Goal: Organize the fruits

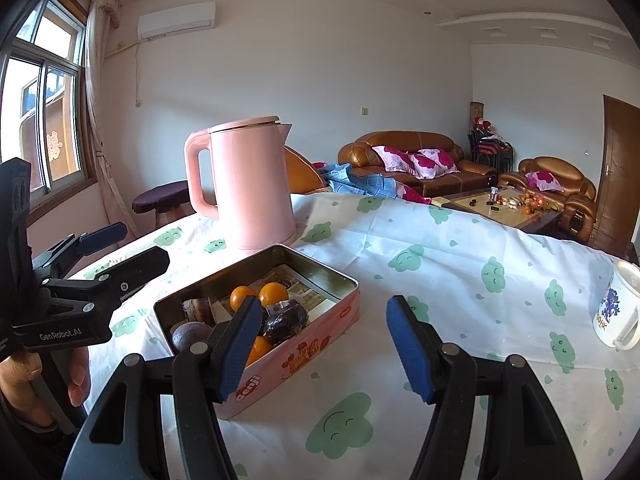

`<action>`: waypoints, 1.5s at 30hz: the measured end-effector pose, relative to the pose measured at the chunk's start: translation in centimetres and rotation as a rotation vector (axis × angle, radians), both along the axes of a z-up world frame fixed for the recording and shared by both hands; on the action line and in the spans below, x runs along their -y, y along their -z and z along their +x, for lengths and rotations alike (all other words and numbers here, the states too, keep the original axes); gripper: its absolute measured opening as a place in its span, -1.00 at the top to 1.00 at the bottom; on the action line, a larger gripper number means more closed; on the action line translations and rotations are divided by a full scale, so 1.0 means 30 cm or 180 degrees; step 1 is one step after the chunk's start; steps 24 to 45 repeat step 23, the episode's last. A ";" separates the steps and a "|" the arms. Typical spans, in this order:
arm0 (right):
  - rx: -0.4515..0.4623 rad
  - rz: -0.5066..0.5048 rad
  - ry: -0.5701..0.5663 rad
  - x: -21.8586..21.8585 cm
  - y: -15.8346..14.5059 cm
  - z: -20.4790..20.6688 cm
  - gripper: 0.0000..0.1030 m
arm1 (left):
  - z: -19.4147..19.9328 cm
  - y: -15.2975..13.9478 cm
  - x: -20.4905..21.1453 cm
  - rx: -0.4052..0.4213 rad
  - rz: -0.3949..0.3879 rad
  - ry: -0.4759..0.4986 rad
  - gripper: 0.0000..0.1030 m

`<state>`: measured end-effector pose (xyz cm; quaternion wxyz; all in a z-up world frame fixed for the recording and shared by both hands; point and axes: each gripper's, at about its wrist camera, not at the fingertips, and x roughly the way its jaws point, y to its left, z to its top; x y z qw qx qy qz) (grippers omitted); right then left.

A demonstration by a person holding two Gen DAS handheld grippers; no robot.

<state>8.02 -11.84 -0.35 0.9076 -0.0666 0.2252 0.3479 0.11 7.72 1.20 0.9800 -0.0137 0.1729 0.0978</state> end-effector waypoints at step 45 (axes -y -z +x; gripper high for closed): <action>0.0021 -0.0081 -0.0022 0.006 0.011 -0.015 -0.29 | 0.005 0.004 0.008 0.0007 0.0026 0.0005 -1.00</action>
